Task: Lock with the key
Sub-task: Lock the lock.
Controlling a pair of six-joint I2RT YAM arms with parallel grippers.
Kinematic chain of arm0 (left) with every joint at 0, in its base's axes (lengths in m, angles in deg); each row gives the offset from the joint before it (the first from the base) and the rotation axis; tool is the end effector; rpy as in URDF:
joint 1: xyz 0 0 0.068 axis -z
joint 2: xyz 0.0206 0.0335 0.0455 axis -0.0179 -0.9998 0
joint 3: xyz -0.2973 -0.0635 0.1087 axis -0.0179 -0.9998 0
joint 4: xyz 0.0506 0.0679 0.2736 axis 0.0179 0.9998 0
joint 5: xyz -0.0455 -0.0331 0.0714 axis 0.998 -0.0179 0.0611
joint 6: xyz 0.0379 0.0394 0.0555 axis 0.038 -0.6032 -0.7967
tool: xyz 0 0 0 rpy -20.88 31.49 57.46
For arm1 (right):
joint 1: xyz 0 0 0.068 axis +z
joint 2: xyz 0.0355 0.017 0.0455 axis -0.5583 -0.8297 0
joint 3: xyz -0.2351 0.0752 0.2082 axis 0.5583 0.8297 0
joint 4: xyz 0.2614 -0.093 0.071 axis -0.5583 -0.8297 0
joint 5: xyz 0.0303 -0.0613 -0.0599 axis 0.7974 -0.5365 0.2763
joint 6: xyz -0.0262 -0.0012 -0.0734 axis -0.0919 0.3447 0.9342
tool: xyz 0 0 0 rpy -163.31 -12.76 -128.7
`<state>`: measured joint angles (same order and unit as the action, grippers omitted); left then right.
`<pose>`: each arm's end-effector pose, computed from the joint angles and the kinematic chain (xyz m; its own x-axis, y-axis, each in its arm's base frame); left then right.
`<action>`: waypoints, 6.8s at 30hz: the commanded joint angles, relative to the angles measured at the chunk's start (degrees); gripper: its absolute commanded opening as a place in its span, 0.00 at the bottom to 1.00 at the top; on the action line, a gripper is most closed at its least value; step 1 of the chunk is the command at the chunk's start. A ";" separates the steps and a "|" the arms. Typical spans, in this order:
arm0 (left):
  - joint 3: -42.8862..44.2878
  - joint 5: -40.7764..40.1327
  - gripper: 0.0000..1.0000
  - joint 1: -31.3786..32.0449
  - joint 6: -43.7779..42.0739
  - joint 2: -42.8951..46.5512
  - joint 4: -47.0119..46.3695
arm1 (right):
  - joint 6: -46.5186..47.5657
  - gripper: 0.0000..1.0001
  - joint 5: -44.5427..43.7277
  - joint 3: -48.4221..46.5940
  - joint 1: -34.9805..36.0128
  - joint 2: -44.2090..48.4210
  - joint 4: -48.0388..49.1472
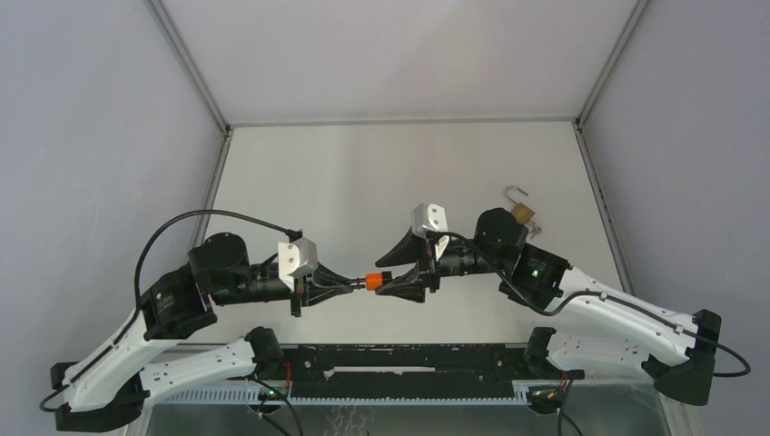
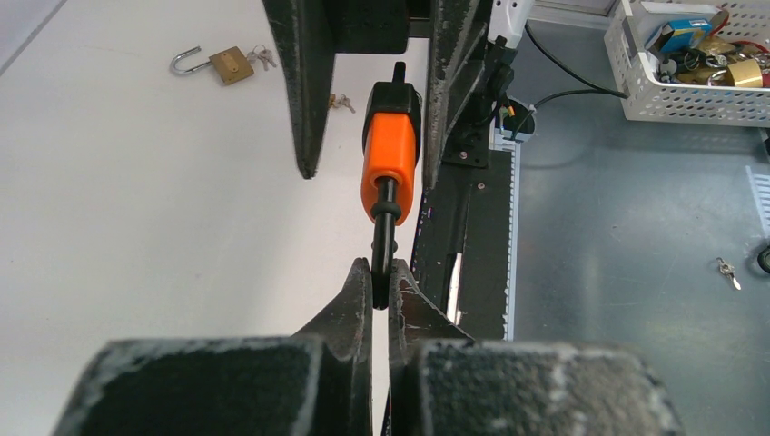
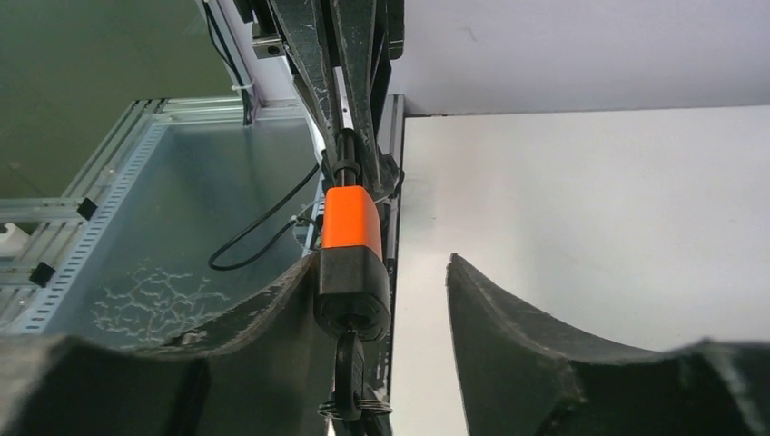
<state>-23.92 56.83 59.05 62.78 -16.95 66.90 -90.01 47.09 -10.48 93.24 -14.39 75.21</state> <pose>0.0389 -0.1128 0.4447 -0.0745 0.2224 -0.9721 0.9841 0.1742 -0.0355 0.0933 0.2289 0.4205 -0.0407 -0.0407 -0.9983 -0.9979 -0.0481 0.0426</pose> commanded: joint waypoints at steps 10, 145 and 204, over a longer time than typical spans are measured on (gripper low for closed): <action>1.86 2.16 0.00 -0.13 2.43 -0.18 -6.60 | -1.85 0.00 2.72 -0.21 0.06 -0.92 4.05; 0.09 1.94 0.00 13.24 2.37 -14.24 -16.92 | -5.54 0.00 -23.12 5.47 8.33 -1.87 34.30; -1.83 -3.87 0.00 4.09 -7.77 -4.25 -10.56 | 14.75 0.50 -14.02 -11.14 2.58 3.91 -32.85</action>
<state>-25.87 51.46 63.38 54.65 -21.84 61.07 -77.53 30.33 -19.66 95.95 -10.80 44.61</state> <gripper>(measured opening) 0.028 0.492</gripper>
